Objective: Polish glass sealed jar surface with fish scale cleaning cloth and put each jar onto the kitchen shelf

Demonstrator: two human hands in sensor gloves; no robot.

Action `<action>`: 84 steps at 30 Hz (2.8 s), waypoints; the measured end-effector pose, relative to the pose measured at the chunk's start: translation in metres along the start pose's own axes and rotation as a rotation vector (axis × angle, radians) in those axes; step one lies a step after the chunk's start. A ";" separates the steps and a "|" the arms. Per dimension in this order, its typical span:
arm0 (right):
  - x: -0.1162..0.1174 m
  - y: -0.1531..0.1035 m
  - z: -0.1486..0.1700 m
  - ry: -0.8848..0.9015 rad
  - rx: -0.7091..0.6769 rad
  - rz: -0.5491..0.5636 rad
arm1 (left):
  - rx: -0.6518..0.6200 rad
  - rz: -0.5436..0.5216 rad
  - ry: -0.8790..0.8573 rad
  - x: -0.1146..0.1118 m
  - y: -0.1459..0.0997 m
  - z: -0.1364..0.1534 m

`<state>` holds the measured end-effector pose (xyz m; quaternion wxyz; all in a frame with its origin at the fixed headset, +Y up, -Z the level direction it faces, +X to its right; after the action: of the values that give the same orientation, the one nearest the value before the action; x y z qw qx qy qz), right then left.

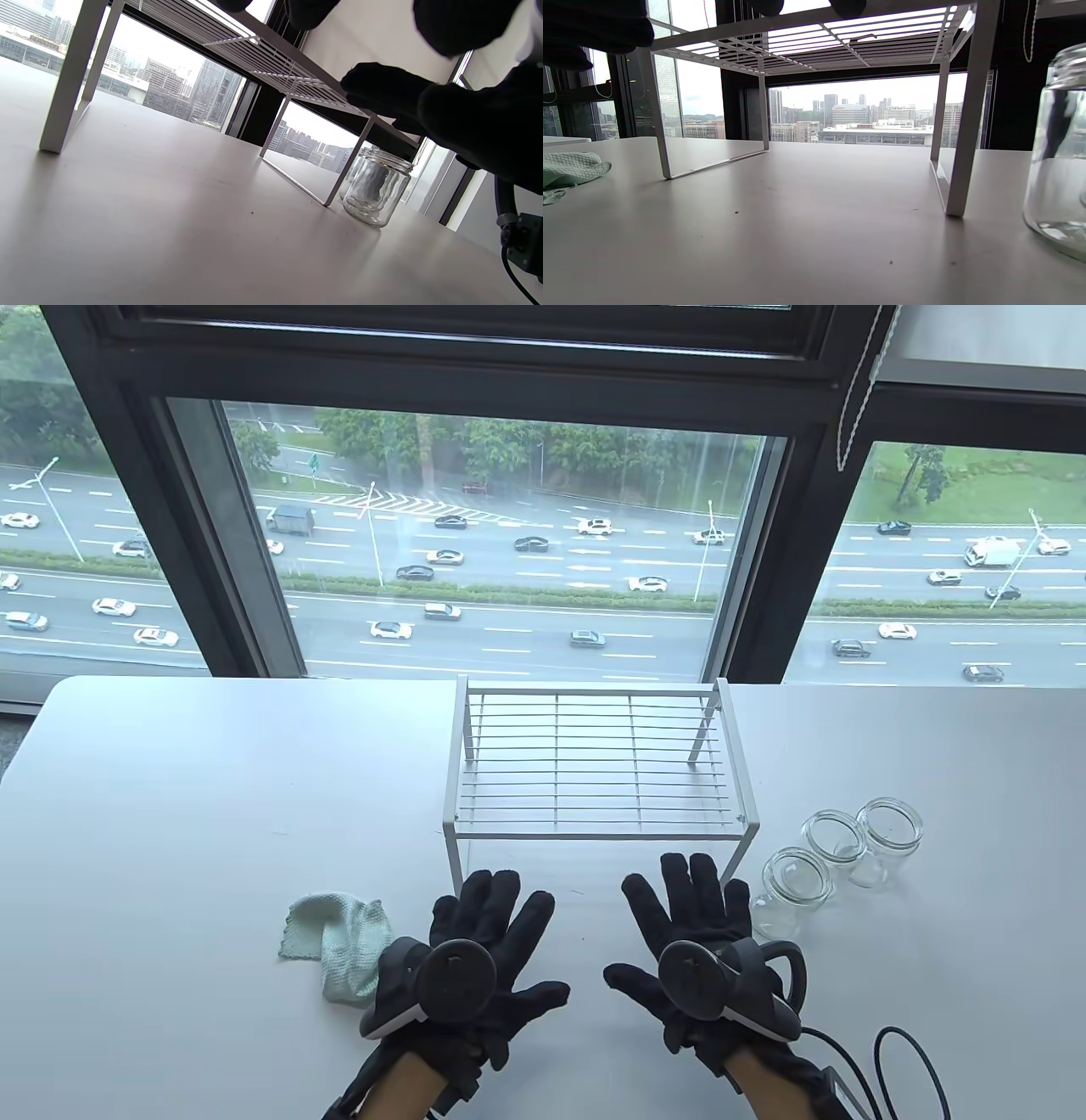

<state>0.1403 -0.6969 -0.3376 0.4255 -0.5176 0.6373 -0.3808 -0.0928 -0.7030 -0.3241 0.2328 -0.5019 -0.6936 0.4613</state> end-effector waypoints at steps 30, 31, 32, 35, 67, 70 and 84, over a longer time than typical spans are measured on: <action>0.000 -0.003 0.001 0.013 0.003 -0.021 | 0.556 -0.067 -0.158 0.036 -0.048 0.148; 0.000 -0.004 0.001 0.013 0.003 -0.023 | 0.577 -0.053 -0.170 0.033 -0.049 0.153; 0.001 -0.004 0.002 0.014 0.003 -0.026 | 0.603 -0.028 -0.181 0.030 -0.051 0.159; 0.001 -0.004 0.002 0.020 0.003 -0.034 | 0.675 0.090 -0.224 0.016 -0.056 0.175; 0.005 -0.005 -0.002 0.048 -0.009 -0.067 | 0.675 0.176 0.071 -0.006 -0.032 0.153; 0.005 -0.005 -0.002 0.048 -0.008 -0.066 | 0.646 0.170 -0.066 -0.009 -0.032 0.151; 0.002 -0.007 0.000 0.060 -0.005 -0.037 | 0.281 -0.213 -0.652 0.017 -0.020 0.089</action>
<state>0.1421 -0.7000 -0.3314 0.3976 -0.5186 0.6411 -0.4024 -0.1784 -0.7252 -0.3505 0.1129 -0.2165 -0.7096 0.6609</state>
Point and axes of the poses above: the tracker on the back of each hand, its own z axis roughly to the little-finger side, its own y axis roughly from the wrist to the fingertips, x = y × z, the point moved 4 cm from there along y, roughly from the wrist to the fingertips, and after that the axes turned 3 degrees about z, right-handed, at the moved point
